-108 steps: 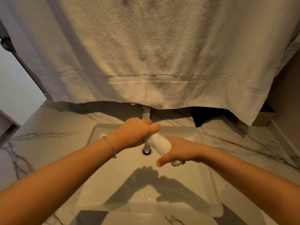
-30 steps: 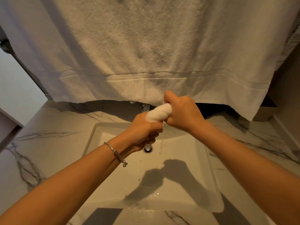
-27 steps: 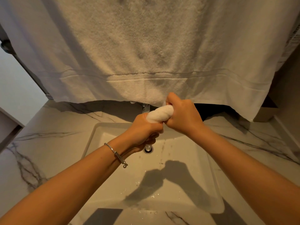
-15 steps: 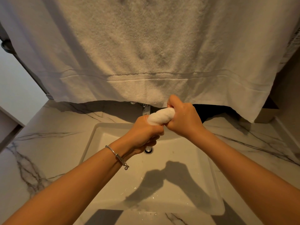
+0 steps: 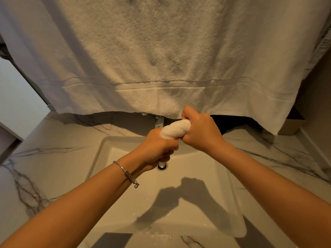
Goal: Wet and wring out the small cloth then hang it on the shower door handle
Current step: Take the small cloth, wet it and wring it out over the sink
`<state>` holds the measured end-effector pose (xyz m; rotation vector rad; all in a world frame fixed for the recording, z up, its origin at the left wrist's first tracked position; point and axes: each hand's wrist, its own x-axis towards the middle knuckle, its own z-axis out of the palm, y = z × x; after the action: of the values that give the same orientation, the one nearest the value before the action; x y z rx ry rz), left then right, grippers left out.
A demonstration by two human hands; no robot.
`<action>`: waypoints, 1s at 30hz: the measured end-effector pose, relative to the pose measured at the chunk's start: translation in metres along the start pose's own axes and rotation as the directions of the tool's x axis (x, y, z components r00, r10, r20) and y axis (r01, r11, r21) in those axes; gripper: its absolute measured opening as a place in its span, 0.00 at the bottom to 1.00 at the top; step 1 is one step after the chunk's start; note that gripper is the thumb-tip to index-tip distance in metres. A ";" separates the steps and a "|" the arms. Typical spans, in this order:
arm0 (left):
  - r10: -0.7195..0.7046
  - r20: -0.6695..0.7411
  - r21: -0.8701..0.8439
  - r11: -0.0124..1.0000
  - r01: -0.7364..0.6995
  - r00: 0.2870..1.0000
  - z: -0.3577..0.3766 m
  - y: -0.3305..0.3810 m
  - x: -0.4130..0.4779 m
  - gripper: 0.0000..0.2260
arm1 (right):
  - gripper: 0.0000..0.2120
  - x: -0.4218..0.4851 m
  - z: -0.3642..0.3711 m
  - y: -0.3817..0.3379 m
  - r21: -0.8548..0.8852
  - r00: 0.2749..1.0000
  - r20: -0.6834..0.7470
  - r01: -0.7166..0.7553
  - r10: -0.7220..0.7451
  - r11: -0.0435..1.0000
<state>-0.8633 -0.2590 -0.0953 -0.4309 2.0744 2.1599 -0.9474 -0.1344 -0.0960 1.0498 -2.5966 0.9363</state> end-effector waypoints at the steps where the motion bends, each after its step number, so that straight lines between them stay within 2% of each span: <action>1: 0.003 0.001 -0.001 1.000 -0.003 1.000 0.000 0.001 0.000 0.13 | 0.17 0.001 0.000 0.000 0.000 1.000 -0.003 0.001 -0.001 1.000; 15: -0.009 0.014 0.013 1.000 0.009 1.000 -0.002 -0.006 0.001 0.14 | 0.16 -0.001 0.004 0.003 0.000 0.999 0.025 0.036 -0.036 0.999; 19: -0.008 0.020 0.093 0.996 0.006 1.000 -0.008 -0.010 0.005 0.13 | 0.16 -0.003 0.005 0.003 -0.041 0.993 0.117 -0.020 0.024 0.999; 21: 0.029 -0.005 0.282 0.959 -0.026 1.000 -0.013 -0.010 0.009 0.10 | 0.15 -0.002 0.005 0.002 -0.116 0.957 0.256 -0.112 0.139 0.987; 22: 0.070 -0.001 0.410 0.910 -0.063 0.998 -0.017 -0.009 0.010 0.07 | 0.15 -0.001 0.004 0.002 -0.157 0.918 0.342 -0.157 0.203 0.975; 23: 0.112 0.033 0.528 0.841 -0.113 0.993 -0.020 -0.008 0.011 0.05 | 0.15 -0.001 0.003 0.002 -0.182 0.871 0.424 -0.188 0.250 0.965; 25: 0.133 0.159 0.678 0.706 -0.206 0.978 -0.026 -0.008 0.010 0.10 | 0.17 -0.003 -0.001 0.004 -0.182 0.784 0.545 -0.235 0.297 0.955; 27: 0.075 0.259 0.713 0.658 -0.243 0.963 -0.033 -0.008 0.008 0.16 | 0.19 -0.008 -0.004 0.008 -0.148 0.739 0.603 -0.266 0.300 0.952; 30: 0.010 0.365 0.626 0.738 -0.253 0.931 -0.043 -0.004 0.005 0.17 | 0.22 -0.016 -0.010 0.015 -0.090 0.726 0.633 -0.274 0.267 0.958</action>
<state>-0.8613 -0.3024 -0.1012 0.1742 2.5019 1.2460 -0.9461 -0.1107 -0.1014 1.1720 -3.3947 0.7240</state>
